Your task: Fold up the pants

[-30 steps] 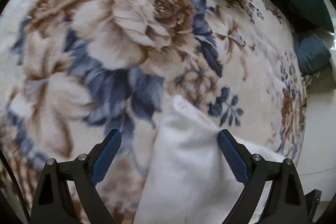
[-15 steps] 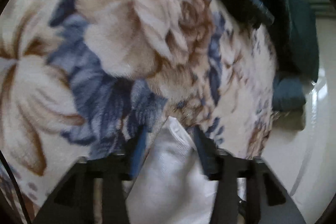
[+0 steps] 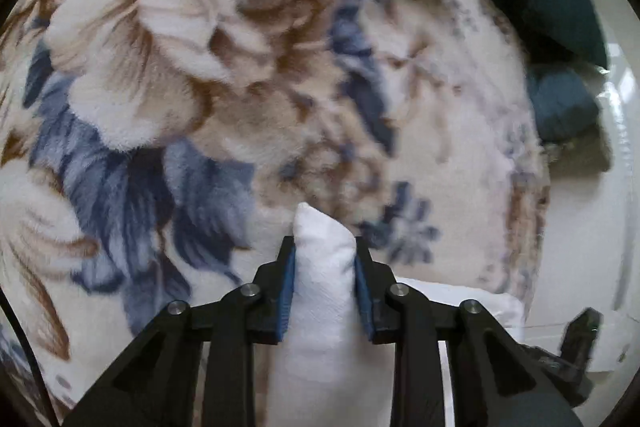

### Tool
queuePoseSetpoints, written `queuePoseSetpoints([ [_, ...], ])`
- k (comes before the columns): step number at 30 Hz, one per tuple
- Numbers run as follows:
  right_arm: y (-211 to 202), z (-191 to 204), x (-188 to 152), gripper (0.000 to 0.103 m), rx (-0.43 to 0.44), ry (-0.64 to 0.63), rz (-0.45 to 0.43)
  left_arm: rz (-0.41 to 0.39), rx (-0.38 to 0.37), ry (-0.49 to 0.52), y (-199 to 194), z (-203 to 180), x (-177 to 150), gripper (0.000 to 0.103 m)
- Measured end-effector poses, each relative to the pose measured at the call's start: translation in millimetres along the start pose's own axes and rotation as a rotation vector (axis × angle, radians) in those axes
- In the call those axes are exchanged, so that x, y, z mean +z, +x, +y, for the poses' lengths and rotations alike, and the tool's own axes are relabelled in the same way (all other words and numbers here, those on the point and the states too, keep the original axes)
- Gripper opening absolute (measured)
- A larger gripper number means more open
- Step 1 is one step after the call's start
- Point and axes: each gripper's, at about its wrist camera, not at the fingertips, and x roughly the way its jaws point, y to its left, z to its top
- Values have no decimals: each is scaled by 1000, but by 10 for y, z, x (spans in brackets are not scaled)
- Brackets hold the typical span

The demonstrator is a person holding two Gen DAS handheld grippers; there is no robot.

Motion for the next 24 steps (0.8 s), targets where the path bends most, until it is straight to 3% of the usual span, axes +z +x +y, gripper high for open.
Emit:
queuePoseSetpoints([
  [1,54,-27,32,16,5,-8,31,1,-11,-24,43,52,16,24],
  [3,158,-92,73,31,16,-30,114,7,-49,-74,41,146,7,25],
  [5,121,-270,106,59,51,8,165,20,-99,-128,-24,216,1,33],
  [6,96,-344,110,63,74,28,184,38,-115,-152,-66,239,-14,38],
  [7,61,-409,101,68,116,42,190,49,-109,-153,-118,242,-40,50],
  [8,-3,-479,74,78,161,44,182,38,-106,-141,-195,234,-81,70],
  [10,-19,-529,-1,84,213,15,194,0,-114,-93,-356,151,-216,98],
  [14,320,-590,-294,85,295,-28,308,58,-145,-64,-301,30,-498,99],
  [16,458,-565,-364,87,341,-48,315,102,-151,-49,-180,15,-635,99],
  [18,517,-576,-392,87,419,-22,302,138,-129,-51,-51,22,-740,99],
  [21,486,-538,-443,87,578,-33,312,130,-133,-55,-32,87,-796,99],
  [24,599,-500,-526,87,586,-92,372,135,-142,-61,-14,113,-792,99],
])
